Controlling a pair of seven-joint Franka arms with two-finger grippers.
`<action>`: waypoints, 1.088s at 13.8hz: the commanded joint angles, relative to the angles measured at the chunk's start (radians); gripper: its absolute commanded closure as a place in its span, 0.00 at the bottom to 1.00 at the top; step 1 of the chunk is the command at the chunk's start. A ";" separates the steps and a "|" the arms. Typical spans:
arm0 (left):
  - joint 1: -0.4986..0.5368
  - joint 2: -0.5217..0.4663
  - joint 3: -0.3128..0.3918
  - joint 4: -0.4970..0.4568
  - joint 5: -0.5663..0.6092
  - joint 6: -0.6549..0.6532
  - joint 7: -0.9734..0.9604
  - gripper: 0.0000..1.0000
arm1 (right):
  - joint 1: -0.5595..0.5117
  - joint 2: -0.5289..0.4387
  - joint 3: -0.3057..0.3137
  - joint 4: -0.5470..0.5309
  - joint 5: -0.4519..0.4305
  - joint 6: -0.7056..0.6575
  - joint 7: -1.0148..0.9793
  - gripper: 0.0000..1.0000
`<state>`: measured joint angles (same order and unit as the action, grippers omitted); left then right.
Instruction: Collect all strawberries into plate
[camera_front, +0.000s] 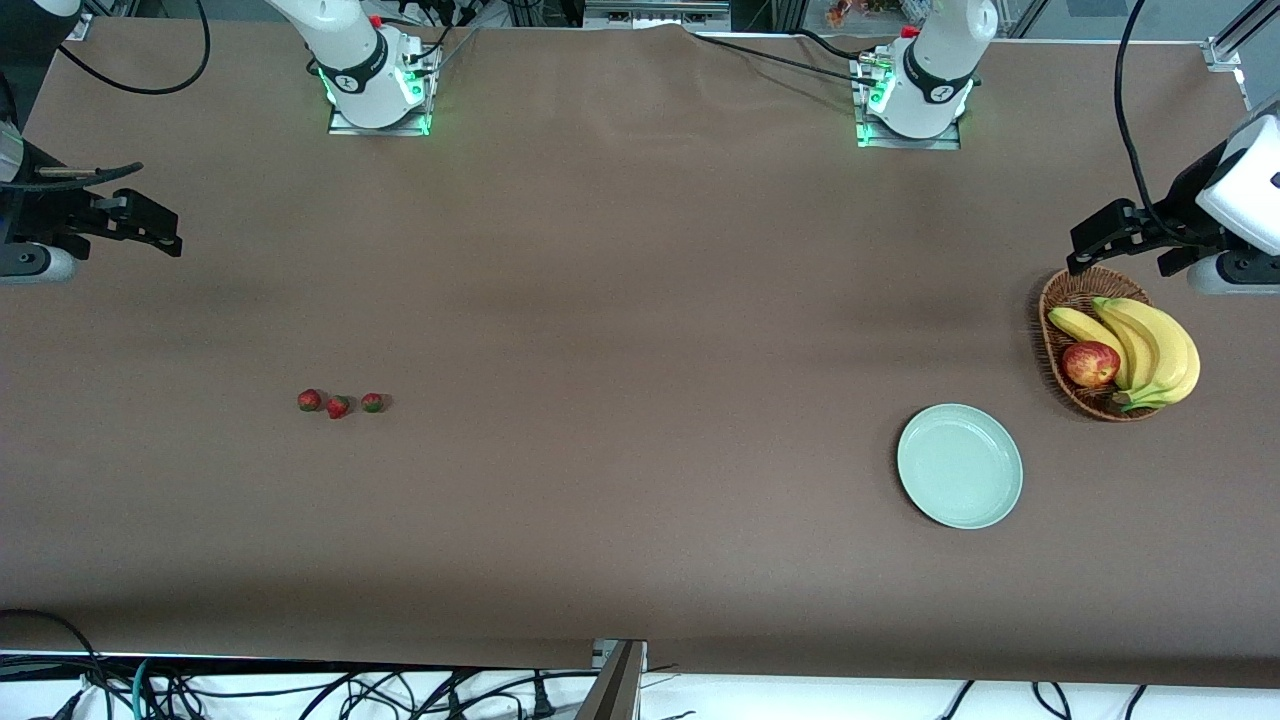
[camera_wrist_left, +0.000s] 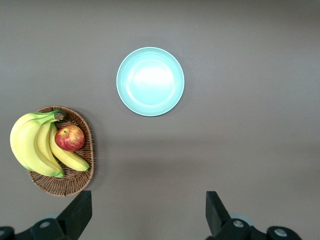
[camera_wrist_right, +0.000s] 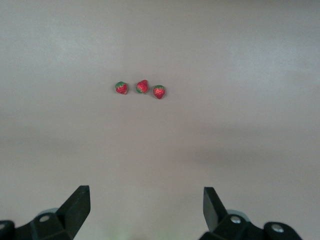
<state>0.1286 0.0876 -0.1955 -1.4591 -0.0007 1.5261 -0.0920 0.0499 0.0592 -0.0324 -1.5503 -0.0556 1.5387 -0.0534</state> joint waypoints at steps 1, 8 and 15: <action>0.002 0.015 -0.001 0.036 0.002 -0.011 0.008 0.00 | 0.002 0.016 -0.001 0.035 0.003 -0.023 -0.002 0.00; 0.002 0.017 -0.002 0.037 0.002 -0.011 0.008 0.00 | 0.005 0.018 -0.001 0.039 0.005 -0.017 0.003 0.00; 0.000 0.015 -0.002 0.037 0.002 -0.011 0.008 0.00 | 0.037 0.074 0.000 0.036 0.000 0.006 0.007 0.00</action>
<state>0.1284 0.0876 -0.1956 -1.4579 -0.0007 1.5261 -0.0920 0.0626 0.1177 -0.0317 -1.5422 -0.0555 1.5526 -0.0534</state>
